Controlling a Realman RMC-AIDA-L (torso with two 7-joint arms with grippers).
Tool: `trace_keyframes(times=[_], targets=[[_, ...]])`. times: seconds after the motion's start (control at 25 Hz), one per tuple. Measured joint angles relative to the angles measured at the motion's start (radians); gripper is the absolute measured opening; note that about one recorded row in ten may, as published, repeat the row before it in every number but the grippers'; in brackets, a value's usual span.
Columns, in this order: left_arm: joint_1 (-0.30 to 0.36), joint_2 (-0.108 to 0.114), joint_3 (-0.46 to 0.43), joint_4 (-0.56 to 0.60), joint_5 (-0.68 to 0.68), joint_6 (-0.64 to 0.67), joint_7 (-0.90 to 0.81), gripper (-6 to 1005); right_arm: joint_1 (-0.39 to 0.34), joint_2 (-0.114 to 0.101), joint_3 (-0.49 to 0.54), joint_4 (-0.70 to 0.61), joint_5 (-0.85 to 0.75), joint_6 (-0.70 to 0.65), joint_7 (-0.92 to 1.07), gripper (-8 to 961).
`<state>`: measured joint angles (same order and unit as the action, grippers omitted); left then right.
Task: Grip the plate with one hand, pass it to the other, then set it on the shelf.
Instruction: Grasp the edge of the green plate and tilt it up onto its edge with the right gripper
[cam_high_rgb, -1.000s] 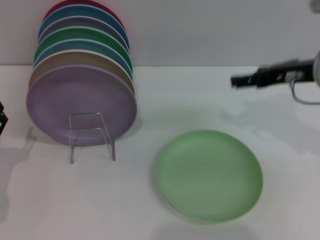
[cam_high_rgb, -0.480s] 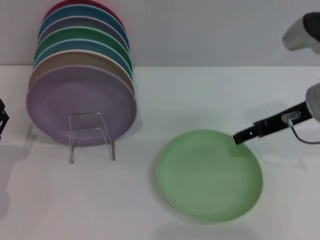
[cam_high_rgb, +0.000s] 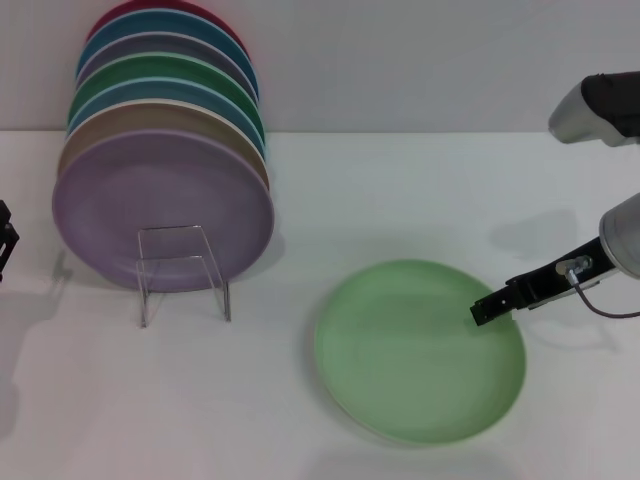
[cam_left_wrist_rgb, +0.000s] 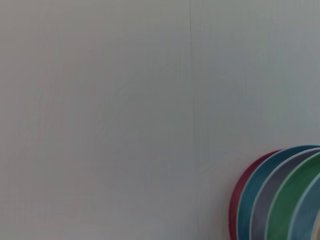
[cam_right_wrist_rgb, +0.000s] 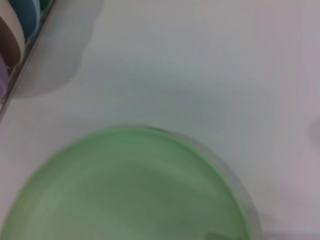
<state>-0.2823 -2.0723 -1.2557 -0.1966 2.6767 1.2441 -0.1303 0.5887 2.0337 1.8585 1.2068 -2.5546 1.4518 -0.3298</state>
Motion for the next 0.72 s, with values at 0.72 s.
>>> trace_keyframes(times=[0.72], targets=[[0.005, -0.001, 0.005, 0.0, 0.0, -0.008, 0.0, 780, 0.034, 0.003, -0.001, -0.111, -0.004, -0.05, -0.012, 803]])
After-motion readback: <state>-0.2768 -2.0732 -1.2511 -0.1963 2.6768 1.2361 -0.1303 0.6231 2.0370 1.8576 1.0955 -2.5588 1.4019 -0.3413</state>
